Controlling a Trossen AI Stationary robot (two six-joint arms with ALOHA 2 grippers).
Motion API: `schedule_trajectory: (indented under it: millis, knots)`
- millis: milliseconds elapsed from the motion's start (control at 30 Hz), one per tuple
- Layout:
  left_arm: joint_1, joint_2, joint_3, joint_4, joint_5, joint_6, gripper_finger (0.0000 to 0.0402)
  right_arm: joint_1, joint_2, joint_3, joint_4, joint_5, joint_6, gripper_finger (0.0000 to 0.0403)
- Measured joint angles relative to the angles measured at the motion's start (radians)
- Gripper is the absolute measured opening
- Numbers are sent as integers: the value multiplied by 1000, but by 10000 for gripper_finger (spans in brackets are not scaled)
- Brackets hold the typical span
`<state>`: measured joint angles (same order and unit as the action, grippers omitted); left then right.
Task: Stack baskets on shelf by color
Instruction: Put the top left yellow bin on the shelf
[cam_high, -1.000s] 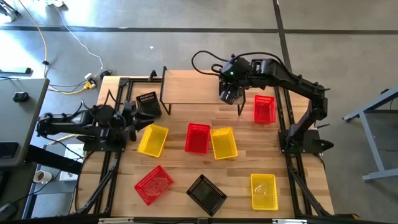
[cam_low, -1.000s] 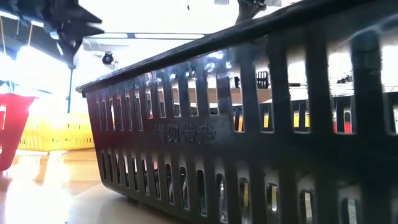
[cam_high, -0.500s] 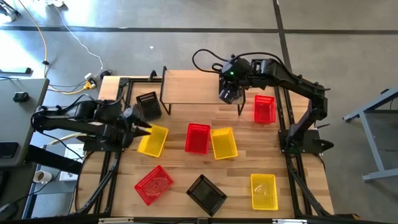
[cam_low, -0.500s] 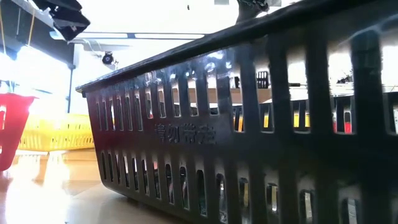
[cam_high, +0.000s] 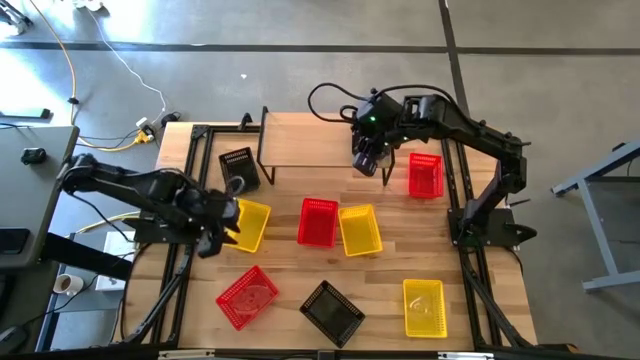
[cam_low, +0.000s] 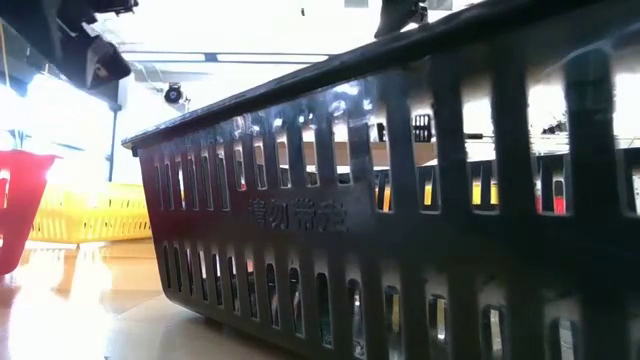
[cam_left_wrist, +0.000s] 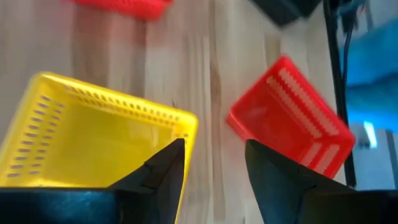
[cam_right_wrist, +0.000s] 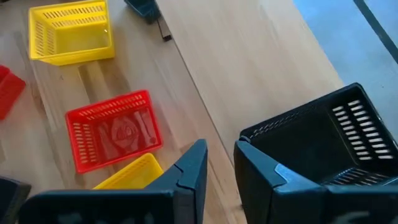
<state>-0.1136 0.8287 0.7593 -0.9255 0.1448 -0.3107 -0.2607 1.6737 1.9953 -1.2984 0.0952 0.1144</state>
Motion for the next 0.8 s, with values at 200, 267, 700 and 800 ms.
schedule_trajectory:
  millis: [200,267,700,800]
  knots:
    - [-77,110,0,-2,0,0,150,0,0,0,0,0,-2,65]
    - [-94,150,0,-3,0,0,149,0,0,0,0,-1,-10,65]
    - [-117,393,-1,-3,-82,-56,146,0,0,-1,0,-2,-42,65]
    - [-117,436,0,-3,-83,-69,146,0,0,-1,0,-2,-44,65]
